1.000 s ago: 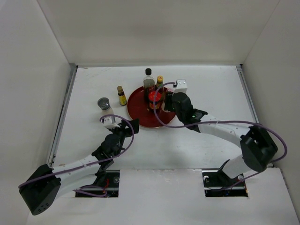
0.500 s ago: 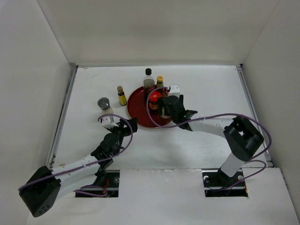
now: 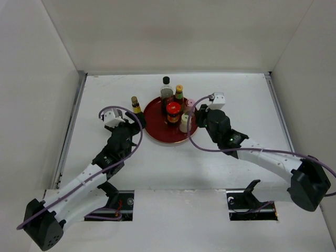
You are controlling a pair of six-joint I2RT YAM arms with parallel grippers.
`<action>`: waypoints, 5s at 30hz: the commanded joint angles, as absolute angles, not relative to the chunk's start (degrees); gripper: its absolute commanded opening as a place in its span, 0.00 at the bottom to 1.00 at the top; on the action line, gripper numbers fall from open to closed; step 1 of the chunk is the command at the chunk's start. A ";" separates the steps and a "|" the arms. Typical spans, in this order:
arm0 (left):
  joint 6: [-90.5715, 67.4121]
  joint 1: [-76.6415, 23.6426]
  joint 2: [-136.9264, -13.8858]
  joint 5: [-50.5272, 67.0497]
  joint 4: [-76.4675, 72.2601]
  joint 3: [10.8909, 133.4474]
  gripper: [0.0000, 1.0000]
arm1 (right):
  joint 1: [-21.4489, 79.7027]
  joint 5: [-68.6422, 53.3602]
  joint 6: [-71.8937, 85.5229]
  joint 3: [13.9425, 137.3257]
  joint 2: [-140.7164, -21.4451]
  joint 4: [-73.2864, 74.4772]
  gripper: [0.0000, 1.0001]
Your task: Organize the condiment bottles
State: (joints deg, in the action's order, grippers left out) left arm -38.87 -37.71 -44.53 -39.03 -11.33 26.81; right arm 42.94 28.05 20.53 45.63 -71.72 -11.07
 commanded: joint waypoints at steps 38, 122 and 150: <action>-23.03 -20.70 -92.02 -30.49 -0.08 63.98 0.51 | 42.49 26.89 24.70 32.87 -67.15 -24.61 0.71; -28.82 -23.17 -62.66 -44.48 7.12 44.29 0.92 | 42.14 25.05 24.70 32.70 -67.67 -24.96 0.88; -25.06 -18.83 -68.31 -38.40 0.96 46.76 0.39 | 42.67 23.91 24.35 33.13 -68.82 -25.75 0.99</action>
State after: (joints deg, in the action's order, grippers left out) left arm -27.59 -15.81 -75.48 -36.25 4.99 45.43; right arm 42.44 24.53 24.25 32.71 -69.17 -21.56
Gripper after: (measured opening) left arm 0.614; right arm 0.992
